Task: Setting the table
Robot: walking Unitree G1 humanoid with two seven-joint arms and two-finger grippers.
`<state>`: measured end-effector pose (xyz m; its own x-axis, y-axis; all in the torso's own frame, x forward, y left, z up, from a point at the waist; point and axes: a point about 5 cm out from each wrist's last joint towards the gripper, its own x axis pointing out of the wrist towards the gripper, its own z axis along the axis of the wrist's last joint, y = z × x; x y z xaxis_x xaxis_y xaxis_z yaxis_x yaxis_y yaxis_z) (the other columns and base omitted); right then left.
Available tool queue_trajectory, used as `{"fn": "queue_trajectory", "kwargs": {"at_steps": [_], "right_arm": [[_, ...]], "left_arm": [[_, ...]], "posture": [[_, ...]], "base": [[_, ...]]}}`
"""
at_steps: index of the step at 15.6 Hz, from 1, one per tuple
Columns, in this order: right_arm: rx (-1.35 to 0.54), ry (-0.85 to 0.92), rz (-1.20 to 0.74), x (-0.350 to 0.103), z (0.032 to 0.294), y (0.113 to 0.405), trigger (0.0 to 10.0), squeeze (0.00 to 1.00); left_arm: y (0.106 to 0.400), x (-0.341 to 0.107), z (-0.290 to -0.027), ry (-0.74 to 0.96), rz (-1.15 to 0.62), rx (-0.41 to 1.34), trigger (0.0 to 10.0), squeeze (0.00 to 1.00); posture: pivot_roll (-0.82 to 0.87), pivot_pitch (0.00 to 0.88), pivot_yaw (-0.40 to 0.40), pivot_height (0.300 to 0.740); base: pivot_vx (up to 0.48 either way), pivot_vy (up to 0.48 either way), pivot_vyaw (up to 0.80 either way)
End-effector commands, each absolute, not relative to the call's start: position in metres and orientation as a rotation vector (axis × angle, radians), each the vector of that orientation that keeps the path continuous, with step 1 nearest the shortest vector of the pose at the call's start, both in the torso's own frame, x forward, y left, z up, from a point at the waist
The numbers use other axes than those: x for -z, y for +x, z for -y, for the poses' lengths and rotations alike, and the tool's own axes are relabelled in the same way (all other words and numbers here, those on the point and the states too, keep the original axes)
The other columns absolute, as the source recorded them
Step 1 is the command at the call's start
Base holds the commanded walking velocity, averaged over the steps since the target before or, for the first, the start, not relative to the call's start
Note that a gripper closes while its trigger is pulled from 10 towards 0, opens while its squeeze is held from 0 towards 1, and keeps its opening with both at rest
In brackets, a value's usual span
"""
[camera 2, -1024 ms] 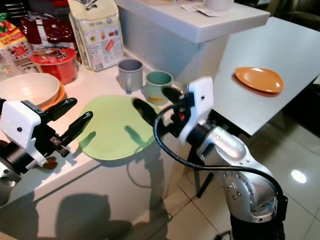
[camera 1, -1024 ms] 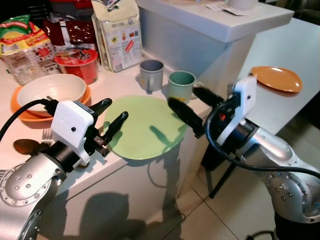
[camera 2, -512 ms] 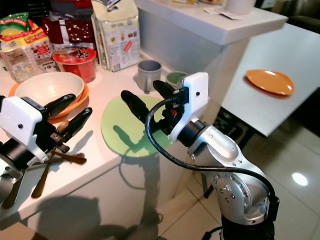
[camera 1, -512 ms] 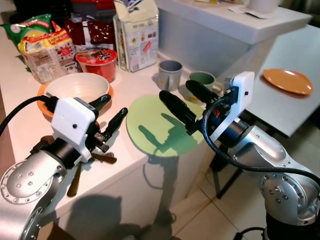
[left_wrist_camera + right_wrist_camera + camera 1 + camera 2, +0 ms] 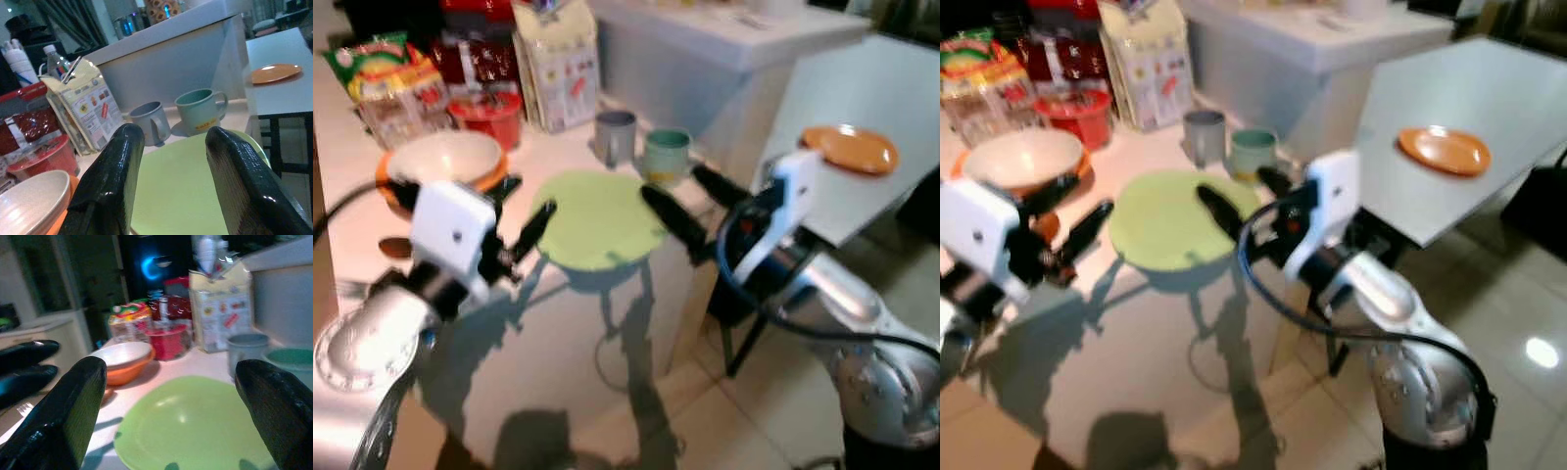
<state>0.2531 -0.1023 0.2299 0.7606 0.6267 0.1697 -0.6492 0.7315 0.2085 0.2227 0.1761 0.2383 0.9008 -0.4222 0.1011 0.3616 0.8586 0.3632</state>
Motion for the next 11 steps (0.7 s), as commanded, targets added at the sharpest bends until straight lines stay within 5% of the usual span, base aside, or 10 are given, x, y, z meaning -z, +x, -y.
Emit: {"fn": "queue_trajectory", "kwargs": {"at_steps": [1,11], "right_arm": [[-0.697,0.257,0.094,-0.230,0.101,0.254,10.0,0.00],[-0.580,0.182,-0.005,-0.193,0.107,0.254,10.0,0.00]], "left_arm": [[0.226,-0.233,-0.182,0.348,0.147,0.378,10.0,0.00],[0.241,-0.225,-0.186,0.307,0.146,0.320,10.0,0.00]], "posture": [[0.09,0.000,-0.013,0.740],[0.07,0.000,-0.002,0.740]], "base": [[0.000,0.000,0.00],[-0.290,0.000,0.00]]}}
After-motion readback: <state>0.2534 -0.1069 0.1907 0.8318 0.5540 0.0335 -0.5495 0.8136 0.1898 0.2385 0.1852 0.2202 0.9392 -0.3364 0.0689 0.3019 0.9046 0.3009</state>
